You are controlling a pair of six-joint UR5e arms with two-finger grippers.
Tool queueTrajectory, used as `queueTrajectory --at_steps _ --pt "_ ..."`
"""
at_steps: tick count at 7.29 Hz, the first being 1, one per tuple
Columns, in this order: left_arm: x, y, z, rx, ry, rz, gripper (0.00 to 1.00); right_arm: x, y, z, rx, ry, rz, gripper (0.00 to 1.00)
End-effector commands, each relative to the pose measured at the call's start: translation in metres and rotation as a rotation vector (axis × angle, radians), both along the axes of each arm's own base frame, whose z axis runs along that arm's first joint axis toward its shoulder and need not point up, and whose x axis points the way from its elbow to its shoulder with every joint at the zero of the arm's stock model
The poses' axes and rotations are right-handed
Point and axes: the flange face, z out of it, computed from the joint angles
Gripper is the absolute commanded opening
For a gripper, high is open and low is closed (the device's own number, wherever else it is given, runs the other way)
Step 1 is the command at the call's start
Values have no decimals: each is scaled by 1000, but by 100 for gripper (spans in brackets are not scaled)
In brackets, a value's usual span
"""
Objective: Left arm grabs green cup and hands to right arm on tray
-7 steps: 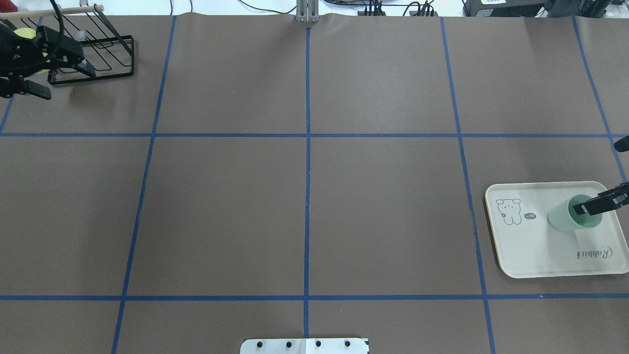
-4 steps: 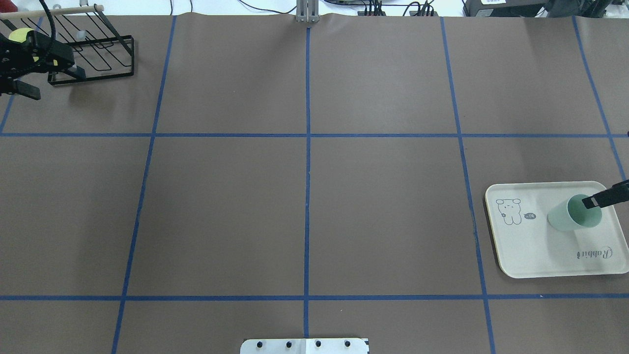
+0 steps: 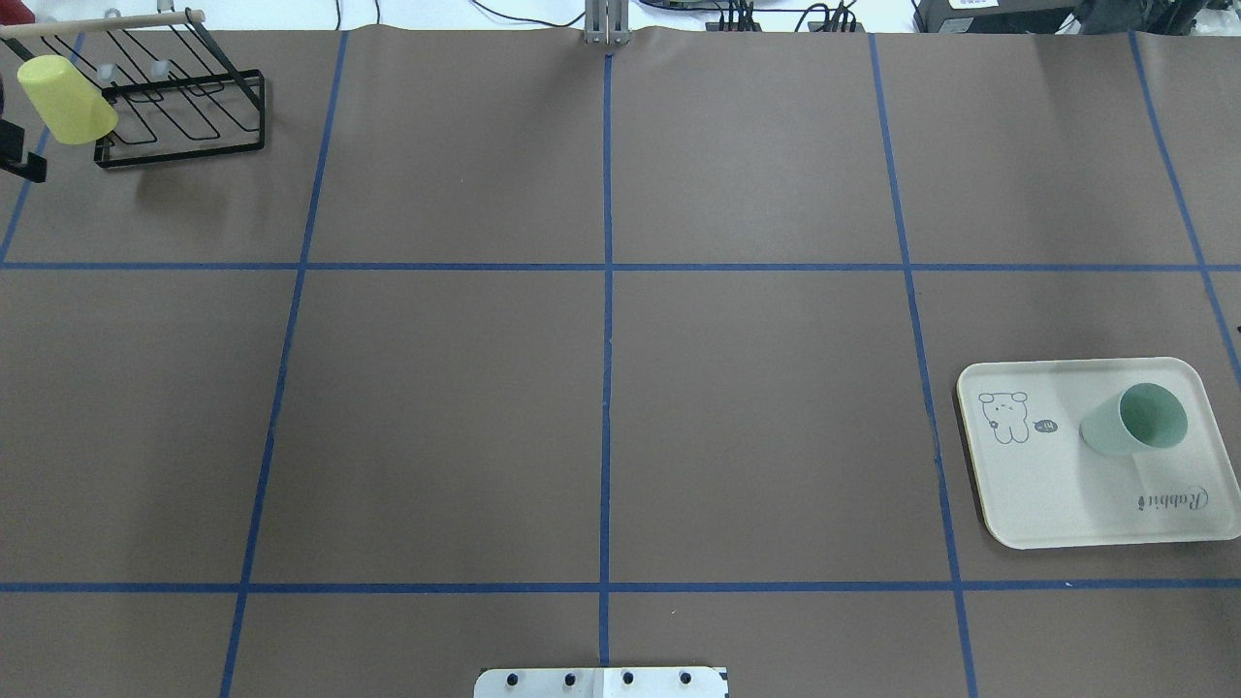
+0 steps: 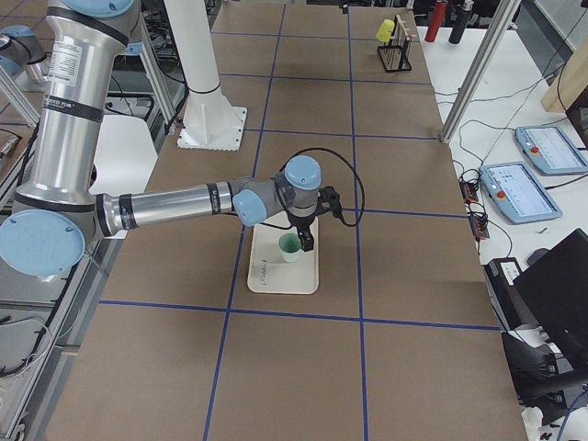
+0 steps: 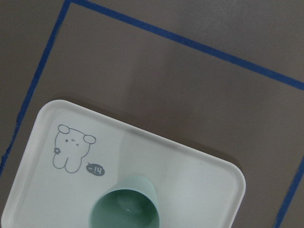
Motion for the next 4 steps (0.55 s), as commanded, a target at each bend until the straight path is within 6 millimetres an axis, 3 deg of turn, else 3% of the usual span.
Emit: queueTrajectory --at_steps 1,2,3,4 --pt "-32 13 58 66 -146 126 100 64 -17 8 16 51 -41 99" --pt "-45 19 82 86 -176 181 100 84 -13 29 -15 53 -25 99" --pt "-58 29 104 92 -186 216 100 99 7 58 -74 53 10 100" --pt "-80 46 128 57 -189 187 100 103 -1 52 -48 53 27 100"
